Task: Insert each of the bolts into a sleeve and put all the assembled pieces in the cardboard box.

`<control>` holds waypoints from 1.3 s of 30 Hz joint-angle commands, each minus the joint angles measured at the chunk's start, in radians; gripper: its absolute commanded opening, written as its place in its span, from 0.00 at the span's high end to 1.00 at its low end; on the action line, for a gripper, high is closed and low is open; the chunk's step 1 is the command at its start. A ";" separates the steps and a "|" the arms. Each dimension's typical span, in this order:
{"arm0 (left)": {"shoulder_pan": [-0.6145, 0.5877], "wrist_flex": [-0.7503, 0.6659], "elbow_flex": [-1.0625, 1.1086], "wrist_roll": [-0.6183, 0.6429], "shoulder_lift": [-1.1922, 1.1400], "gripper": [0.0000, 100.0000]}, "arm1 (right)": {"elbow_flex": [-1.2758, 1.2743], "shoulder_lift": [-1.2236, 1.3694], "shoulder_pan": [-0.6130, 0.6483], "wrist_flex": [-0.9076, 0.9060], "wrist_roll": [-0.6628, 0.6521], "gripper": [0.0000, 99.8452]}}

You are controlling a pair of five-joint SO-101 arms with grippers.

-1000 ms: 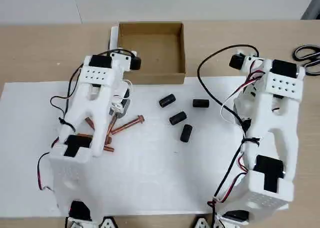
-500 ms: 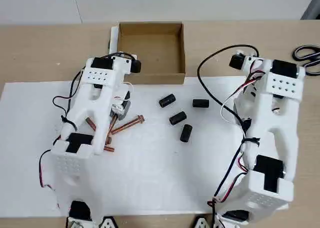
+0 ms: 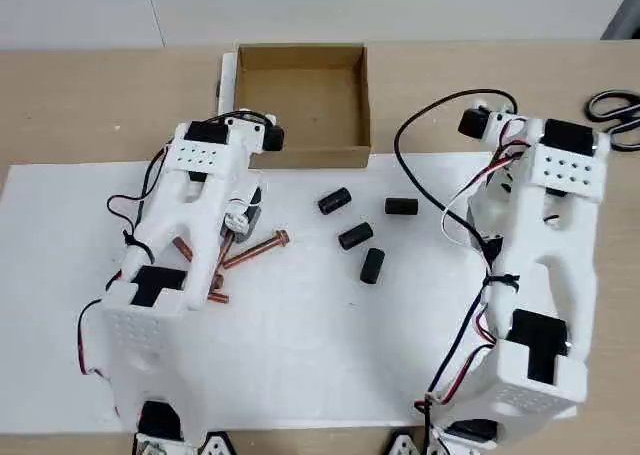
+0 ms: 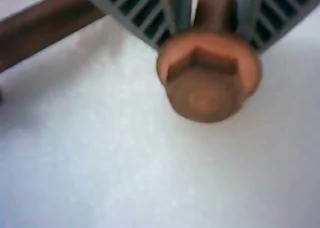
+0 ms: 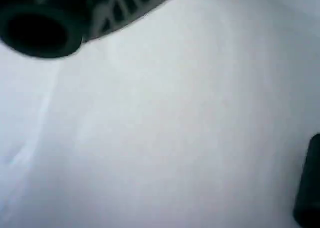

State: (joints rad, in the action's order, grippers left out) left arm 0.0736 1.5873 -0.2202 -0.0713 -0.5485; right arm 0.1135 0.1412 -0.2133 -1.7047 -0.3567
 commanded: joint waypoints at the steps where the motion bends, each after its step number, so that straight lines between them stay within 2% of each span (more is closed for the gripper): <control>1: -0.006 -0.006 0.001 0.008 0.008 0.99 | 0.006 -0.058 -0.001 -0.015 -0.012 0.99; 9: -0.006 -0.002 -0.019 0.011 0.026 0.99 | 0.012 -0.067 0.005 -0.018 -0.011 0.99; 17: 0.012 0.152 -0.236 0.009 0.212 0.99 | 0.002 -0.277 0.094 -0.024 -0.008 1.00; 21: 0.037 0.166 -0.243 0.020 0.270 0.99 | -0.077 -0.389 0.151 -0.027 -0.008 1.00; 26: 0.055 0.166 -0.180 0.169 0.353 0.99 | -0.209 -0.545 0.180 -0.022 -0.009 1.00; 34: 0.054 0.138 -0.171 0.193 0.549 0.99 | -0.253 -0.699 0.177 0.004 -0.009 1.00; 39: 0.061 0.100 -0.171 0.311 0.640 0.99 | -0.255 -0.725 0.177 0.073 -0.006 1.00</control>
State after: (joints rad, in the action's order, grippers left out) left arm 0.1243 1.7192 -0.3813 0.1849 -0.0023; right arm -0.1427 -0.5508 -0.0414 -1.6801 -0.3583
